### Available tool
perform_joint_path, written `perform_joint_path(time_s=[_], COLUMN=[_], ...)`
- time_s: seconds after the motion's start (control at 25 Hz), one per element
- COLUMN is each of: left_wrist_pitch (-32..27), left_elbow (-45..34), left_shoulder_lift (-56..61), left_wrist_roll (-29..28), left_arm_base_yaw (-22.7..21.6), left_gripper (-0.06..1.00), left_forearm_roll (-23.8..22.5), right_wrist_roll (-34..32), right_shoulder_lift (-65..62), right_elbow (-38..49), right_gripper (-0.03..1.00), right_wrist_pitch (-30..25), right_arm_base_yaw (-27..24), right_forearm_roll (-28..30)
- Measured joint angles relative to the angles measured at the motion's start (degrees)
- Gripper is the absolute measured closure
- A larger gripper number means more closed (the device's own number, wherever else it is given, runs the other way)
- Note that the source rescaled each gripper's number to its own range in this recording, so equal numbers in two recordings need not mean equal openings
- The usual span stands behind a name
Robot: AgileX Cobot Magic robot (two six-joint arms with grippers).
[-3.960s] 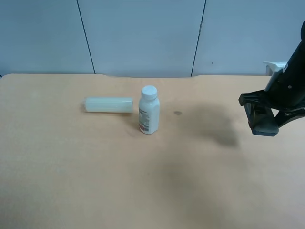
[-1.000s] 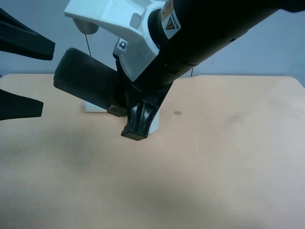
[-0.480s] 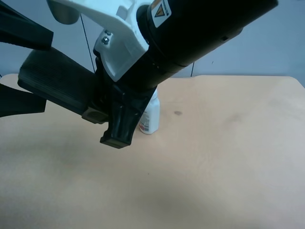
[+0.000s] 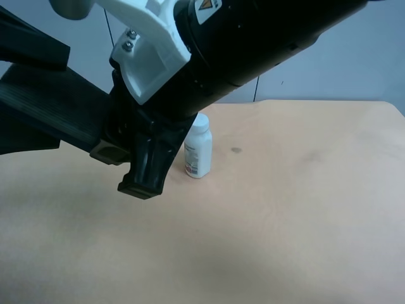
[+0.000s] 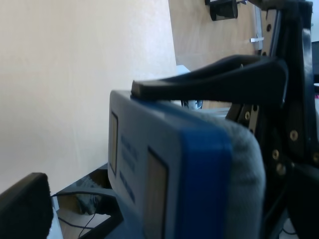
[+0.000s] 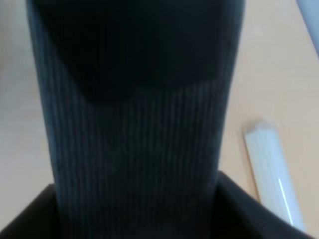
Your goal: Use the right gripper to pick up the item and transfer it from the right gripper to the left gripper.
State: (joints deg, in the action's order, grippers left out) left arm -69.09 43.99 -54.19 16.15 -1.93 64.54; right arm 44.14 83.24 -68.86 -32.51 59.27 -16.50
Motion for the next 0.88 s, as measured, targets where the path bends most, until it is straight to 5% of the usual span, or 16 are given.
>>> perform_joint_path(time_s=[0.16,0.28,0.44,0.68,0.72,0.84,0.88], left_wrist_pitch=[0.0,0.0,0.1,0.2,0.1,0.0,0.0], left_elbow=[0.0,0.0,0.1,0.1,0.1,0.1,0.1], left_shoulder_lift=[0.0,0.0,0.0,-0.1,-0.2,-0.2,-0.2], left_wrist_roll=[0.1,0.2,0.5,0.8,0.8,0.6,0.6], left_arm_base_yaw=[0.0,0.0,0.0,0.0,0.0,0.0,0.0], left_gripper=[0.21,0.41,0.9,0.93,0.93,0.93,0.93], left_forearm_roll=[-0.1,-0.1,-1.3,-1.9,-1.9,-0.9,-0.8], right_wrist_roll=[1.8,2.1,2.1,1.7,0.9,-1.5,-2.3], right_shoulder_lift=[0.0,0.0,0.1,0.0,0.0,0.0,0.0], right_elbow=[0.0,0.0,0.0,0.0,0.0,0.0,0.0], right_gripper=[0.97,0.97,0.97,0.97,0.92,0.28,0.15], right_wrist_pitch=[0.3,0.4,0.2,-0.3,-0.4,-1.2,-1.9], right_arm_base_yaw=[0.0,0.0,0.0,0.0,0.0,0.0,0.0], right_forearm_roll=[-1.9,-2.0,-2.1,-2.2,-2.2,-2.0,-1.6])
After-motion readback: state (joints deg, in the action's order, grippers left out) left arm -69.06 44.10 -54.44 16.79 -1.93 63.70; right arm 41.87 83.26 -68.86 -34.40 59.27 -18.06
